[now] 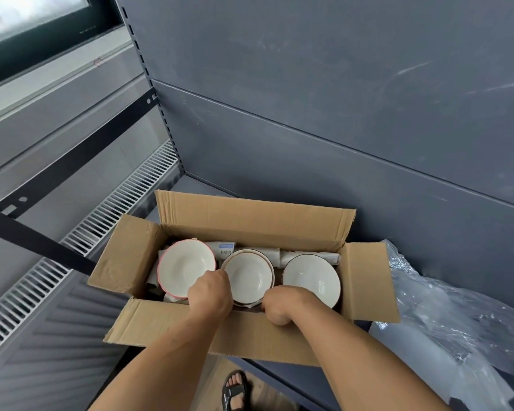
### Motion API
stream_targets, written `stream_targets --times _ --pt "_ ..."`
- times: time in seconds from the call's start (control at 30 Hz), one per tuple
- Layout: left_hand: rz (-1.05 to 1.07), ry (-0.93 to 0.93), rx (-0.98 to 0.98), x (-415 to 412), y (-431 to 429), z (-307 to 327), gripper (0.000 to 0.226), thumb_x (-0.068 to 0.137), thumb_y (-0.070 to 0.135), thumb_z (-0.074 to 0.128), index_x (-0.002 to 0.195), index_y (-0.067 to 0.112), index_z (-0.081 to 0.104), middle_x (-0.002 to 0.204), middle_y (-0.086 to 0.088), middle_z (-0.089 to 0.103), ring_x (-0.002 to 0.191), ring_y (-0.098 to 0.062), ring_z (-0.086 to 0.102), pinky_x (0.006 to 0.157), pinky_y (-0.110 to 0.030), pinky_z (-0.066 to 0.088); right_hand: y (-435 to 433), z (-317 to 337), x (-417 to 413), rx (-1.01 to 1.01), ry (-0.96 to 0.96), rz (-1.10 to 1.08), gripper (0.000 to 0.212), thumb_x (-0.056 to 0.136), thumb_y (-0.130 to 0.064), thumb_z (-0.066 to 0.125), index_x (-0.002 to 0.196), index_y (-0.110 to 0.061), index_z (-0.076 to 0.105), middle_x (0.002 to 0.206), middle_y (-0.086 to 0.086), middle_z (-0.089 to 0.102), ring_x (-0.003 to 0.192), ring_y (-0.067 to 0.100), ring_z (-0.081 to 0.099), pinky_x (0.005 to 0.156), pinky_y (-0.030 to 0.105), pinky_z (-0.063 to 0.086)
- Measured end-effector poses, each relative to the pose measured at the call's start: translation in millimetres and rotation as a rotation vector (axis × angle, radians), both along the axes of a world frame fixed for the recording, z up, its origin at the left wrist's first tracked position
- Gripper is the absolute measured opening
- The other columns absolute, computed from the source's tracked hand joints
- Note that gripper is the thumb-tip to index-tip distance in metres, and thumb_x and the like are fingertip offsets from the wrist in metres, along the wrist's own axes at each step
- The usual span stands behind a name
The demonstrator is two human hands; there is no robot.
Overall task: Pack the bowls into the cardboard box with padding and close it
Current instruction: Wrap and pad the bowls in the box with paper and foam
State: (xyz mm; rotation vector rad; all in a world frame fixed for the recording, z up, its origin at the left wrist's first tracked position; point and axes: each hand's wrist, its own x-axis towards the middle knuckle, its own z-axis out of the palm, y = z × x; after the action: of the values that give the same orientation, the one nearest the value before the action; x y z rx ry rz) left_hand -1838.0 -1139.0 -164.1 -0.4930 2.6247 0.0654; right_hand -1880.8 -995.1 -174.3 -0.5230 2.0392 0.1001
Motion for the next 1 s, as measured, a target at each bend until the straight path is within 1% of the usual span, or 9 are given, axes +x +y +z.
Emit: stream_targets --times 0.2,0.37,0.47,0.57,0.73,0.83,0.9,0.93,1.0 --pt "-0.010 -0.039 0.123 -1 -10 2 0.027 0.094 0.021 0.048 0.116 0.011 0.059 0.107 -0.008 0.066 0.097 -0.024 0.064 0.076 -0.031 0.051 16 5 4 -0.147 0.028 -0.137 0.048 0.087 -0.003 0.039 0.126 -0.013 0.063 0.125 0.009 0.062 0.106 0.029 0.059 0.093 0.042 0.052" --pt "-0.031 -0.180 0.160 -2 -11 5 0.029 0.096 0.024 0.045 0.119 0.012 0.060 0.111 -0.006 0.066 0.098 -0.021 0.062 0.083 -0.030 0.049 23 20 8 -0.280 0.003 -0.244 0.054 0.092 0.001 0.033 0.136 -0.018 0.058 0.142 0.003 0.054 0.125 0.026 0.051 0.102 0.032 0.042" --pt "-0.065 -0.172 0.143 1 -10 7 0.030 0.098 0.024 0.044 0.120 0.011 0.059 0.114 -0.007 0.066 0.094 -0.019 0.060 0.081 -0.027 0.047 31 27 11 -0.336 0.020 -0.291 0.051 0.094 -0.002 0.036 0.133 -0.021 0.061 0.139 0.001 0.057 0.122 0.024 0.053 0.103 0.033 0.044" --pt "-0.071 -0.148 0.127 3 -8 16 0.030 0.098 0.026 0.045 0.121 0.011 0.058 0.106 -0.004 0.064 0.083 -0.017 0.054 0.074 -0.026 0.046 45 37 12 -0.400 0.059 -0.400 0.046 0.094 -0.002 0.039 0.128 -0.020 0.065 0.133 0.000 0.062 0.118 0.020 0.056 0.093 0.025 0.044" --pt "-0.006 -0.021 0.207 -2 16 38 0.029 0.089 0.027 0.054 0.108 0.008 0.065 0.108 -0.011 0.068 0.099 -0.029 0.066 0.084 -0.038 0.055 86 51 14 -0.489 0.163 -0.639 0.037 0.098 -0.013 0.043 0.129 -0.018 0.063 0.132 0.000 0.061 0.114 0.019 0.060 0.091 0.027 0.046" --pt "-0.062 -0.016 0.302 -7 47 48 0.029 0.089 0.024 0.055 0.106 0.006 0.068 0.104 -0.012 0.069 0.097 -0.029 0.067 0.079 -0.034 0.053 118 55 21 -0.519 0.248 -0.719 0.030 0.094 -0.020 0.046 0.106 -0.004 0.068 0.113 0.013 0.067 0.086 0.027 0.063 0.075 0.036 0.050" --pt "-0.137 -0.011 0.366 -10 73 52 0.018 0.087 0.024 0.058 0.094 0.012 0.069 0.091 -0.008 0.065 0.081 -0.024 0.062 0.074 -0.031 0.053 143 57 29 -0.532 0.296 -0.798 0.028 0.087 -0.025 0.046 0.083 -0.001 0.061 0.084 0.019 0.060 0.068 0.021 0.051 0.063 0.033 0.039" --pt "-0.180 -0.015 0.379 -11 87 53 0.011 0.087 0.024 0.059 0.086 0.016 0.066 0.086 -0.004 0.062 0.077 -0.021 0.058 0.073 -0.031 0.053 157 58 33 -0.533 0.312 -0.844 0.025 0.083 -0.027 0.045 0.072 -0.005 0.052 0.071 0.014 0.049 0.067 0.018 0.045 0.062 0.031 0.034" --pt "-0.264 -0.024 0.416 -11 117 57 0.010 0.087 0.025 0.059 0.081 0.018 0.062 0.084 -0.002 0.061 0.076 -0.019 0.056 0.073 -0.030 0.053 186 59 42 -0.528 0.352 -0.924 0.024 0.081 -0.028 0.045 0.068 -0.008 0.048 0.069 0.003 0.044 0.067 0.015 0.040 0.062 0.030 0.031"
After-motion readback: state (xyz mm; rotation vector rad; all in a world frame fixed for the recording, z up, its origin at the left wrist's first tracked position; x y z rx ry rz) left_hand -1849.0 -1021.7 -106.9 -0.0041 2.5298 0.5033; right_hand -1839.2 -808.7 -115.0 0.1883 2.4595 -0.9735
